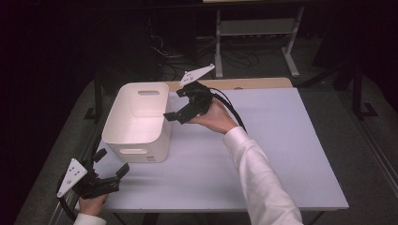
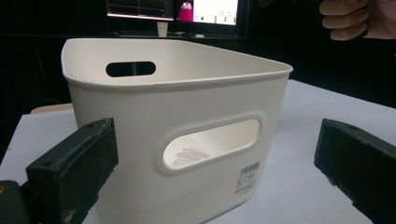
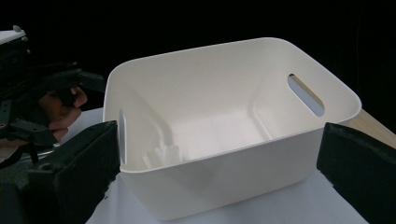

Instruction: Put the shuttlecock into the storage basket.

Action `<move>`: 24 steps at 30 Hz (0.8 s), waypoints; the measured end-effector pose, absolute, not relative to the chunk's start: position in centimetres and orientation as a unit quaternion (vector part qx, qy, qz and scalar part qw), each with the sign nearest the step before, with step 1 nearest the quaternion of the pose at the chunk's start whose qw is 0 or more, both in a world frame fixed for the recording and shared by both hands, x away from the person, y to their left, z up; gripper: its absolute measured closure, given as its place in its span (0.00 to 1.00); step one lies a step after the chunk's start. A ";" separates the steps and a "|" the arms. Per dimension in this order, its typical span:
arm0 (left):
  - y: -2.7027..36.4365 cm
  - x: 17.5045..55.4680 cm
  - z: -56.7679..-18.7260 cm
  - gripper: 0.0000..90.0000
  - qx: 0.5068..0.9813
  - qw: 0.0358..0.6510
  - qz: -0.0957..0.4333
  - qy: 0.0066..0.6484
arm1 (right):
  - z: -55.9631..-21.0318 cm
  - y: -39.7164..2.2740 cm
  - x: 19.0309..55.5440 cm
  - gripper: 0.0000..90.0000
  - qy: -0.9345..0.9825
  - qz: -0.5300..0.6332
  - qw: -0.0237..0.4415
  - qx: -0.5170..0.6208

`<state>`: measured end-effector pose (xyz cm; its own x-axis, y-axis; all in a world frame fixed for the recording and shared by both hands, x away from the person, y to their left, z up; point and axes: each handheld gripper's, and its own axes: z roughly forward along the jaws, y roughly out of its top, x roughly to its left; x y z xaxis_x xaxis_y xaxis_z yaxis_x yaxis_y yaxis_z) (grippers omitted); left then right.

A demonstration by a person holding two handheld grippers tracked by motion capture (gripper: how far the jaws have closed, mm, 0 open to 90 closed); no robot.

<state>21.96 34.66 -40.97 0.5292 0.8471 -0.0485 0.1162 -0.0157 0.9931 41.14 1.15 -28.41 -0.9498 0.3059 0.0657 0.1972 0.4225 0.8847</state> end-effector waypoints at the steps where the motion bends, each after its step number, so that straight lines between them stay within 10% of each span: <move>1: 34.7 22.0 -41.0 0.00 0.643 0.593 0.308 0.375 | -28.4 1.0 41.1 0.00 0.841 0.517 0.054 0.148; 24: 34.5 22.1 -41.0 0.00 0.643 0.593 0.306 0.375 | -29.1 -2.8 39.9 0.00 0.828 0.529 0.061 0.175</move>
